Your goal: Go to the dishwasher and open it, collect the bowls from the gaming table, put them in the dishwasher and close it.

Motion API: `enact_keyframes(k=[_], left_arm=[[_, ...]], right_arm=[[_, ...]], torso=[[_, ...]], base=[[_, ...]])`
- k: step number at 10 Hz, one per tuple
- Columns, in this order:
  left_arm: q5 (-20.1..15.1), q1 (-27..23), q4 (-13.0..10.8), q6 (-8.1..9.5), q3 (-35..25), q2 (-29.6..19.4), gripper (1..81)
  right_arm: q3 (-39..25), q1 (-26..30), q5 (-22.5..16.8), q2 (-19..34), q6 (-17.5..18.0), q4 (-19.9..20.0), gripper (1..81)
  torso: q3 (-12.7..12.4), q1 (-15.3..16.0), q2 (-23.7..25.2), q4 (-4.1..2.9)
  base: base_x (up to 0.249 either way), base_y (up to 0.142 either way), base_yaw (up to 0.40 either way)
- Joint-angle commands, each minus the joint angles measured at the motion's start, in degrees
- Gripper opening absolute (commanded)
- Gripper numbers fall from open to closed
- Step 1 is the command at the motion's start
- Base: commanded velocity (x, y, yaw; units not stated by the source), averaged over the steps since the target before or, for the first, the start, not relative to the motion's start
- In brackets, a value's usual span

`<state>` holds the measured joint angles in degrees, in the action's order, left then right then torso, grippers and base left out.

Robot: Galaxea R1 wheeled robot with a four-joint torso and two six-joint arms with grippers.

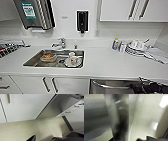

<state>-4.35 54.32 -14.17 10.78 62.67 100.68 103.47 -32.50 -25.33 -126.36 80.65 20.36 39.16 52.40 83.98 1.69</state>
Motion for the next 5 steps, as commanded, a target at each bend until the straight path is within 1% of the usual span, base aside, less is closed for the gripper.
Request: enact_keyframes(k=[1,3,5], left_arm=[[-1.3,-4.5,-0.5,0.21,-1.1,-2.4,81.1],[-1.3,-4.5,-0.4,0.21,-1.1,-2.1,81.1],[-1.3,-4.5,-0.3,0.21,-1.1,-1.9,81.1]], right_arm=[[-3.6,4.8,-7.4,5.6,0.6,-0.6,81.1],[-4.9,3.4,-7.4,7.3,0.7,-1.5,81.1],[-4.8,1.6,-6.9,7.1,0.7,-1.8,81.1]], torso=[[0.0,0.0,0.0,0.0],[0.0,0.0,0.0,0.0],[0.0,0.0,0.0,0.0]], base=[[0.0,0.0,0.0],[0.0,0.0,0.0],[0.0,0.0,0.0]])
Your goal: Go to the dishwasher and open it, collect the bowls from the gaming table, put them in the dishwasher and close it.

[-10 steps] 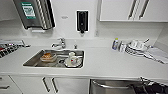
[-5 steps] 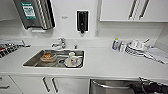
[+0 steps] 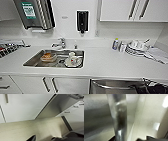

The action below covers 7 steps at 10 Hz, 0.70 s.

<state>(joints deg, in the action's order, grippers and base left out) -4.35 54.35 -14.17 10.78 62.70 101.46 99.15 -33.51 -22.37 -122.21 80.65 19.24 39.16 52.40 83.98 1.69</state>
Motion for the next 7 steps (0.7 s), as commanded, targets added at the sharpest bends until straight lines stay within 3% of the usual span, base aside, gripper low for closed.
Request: enact_keyframes(k=[1,4,7], left_arm=[[-1.3,-4.6,-0.3,0.21,-1.2,-2.7,81.1],[-1.3,-4.6,-0.3,0.21,-1.2,-2.7,81.1],[-1.3,-4.6,-0.3,0.21,-1.1,-2.4,81.1]], right_arm=[[-0.1,1.8,-9.7,2.6,0.7,-1.0,81.1],[2.5,0.5,-9.5,-0.3,0.7,-1.3,81.1],[1.7,-0.1,-10.1,2.2,0.7,-1.8,81.1]], torso=[[0.0,0.0,0.0,0.0],[0.0,0.0,0.0,0.0],[0.0,0.0,0.0,0.0]], base=[[0.0,0.0,0.0],[0.0,0.0,0.0],[0.0,0.0,0.0]])
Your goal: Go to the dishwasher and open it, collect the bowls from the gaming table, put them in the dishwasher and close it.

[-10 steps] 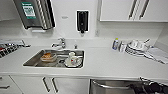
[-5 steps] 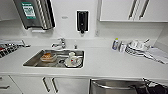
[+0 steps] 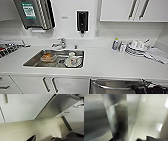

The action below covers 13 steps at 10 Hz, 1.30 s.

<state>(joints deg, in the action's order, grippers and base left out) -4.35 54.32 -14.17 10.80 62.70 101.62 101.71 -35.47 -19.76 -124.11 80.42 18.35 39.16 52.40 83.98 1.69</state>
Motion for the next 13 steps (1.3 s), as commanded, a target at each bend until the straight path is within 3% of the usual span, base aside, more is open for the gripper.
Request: enact_keyframes(k=[1,8,13], left_arm=[[-1.3,-4.5,-0.3,0.19,-1.1,-2.3,81.1],[-1.3,-4.5,-0.2,0.19,-1.0,-2.0,81.1],[-1.4,-4.5,-0.3,0.19,-1.0,-2.0,81.1]], right_arm=[[-1.5,1.9,-12.6,4.9,1.0,-1.0,81.1],[-2.7,1.0,-11.5,4.5,1.0,-0.6,81.1],[-3.8,-2.3,-6.8,4.9,1.4,0.5,81.1]], torso=[[0.0,0.0,0.0,0.0],[0.0,0.1,0.0,0.0],[0.0,0.1,0.0,0.0]], base=[[0.0,0.0,0.0],[-0.066,0.0,0.0],[-0.066,0.0,0.0]])
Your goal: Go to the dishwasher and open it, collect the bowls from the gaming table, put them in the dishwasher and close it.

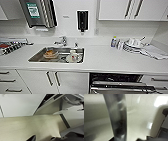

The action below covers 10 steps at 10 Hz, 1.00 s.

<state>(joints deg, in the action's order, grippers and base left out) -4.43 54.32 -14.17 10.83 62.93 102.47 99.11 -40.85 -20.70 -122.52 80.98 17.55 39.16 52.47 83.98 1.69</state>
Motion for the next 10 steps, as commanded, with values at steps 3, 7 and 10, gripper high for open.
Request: enact_keyframes(k=[3,7,10], left_arm=[[-1.3,-4.5,-0.3,0.16,-1.3,-2.9,81.1],[-1.4,-4.5,-0.3,0.16,-1.4,-2.8,81.1],[-2.3,-4.4,-0.3,0.16,-1.6,-2.0,81.1]], right_arm=[[-1.9,1.4,-4.3,3.7,0.9,1.3,81.1],[-1.8,-0.9,-1.7,3.3,0.9,1.3,81.1],[-2.4,-3.7,1.9,2.4,0.8,0.6,81.1]], torso=[[0.0,0.0,0.0,0.0],[0.0,0.0,0.0,0.0],[0.0,0.0,0.0,0.0]], base=[[-0.065,0.0,0.0],[-0.065,0.0,0.0],[-0.066,0.0,0.0]])
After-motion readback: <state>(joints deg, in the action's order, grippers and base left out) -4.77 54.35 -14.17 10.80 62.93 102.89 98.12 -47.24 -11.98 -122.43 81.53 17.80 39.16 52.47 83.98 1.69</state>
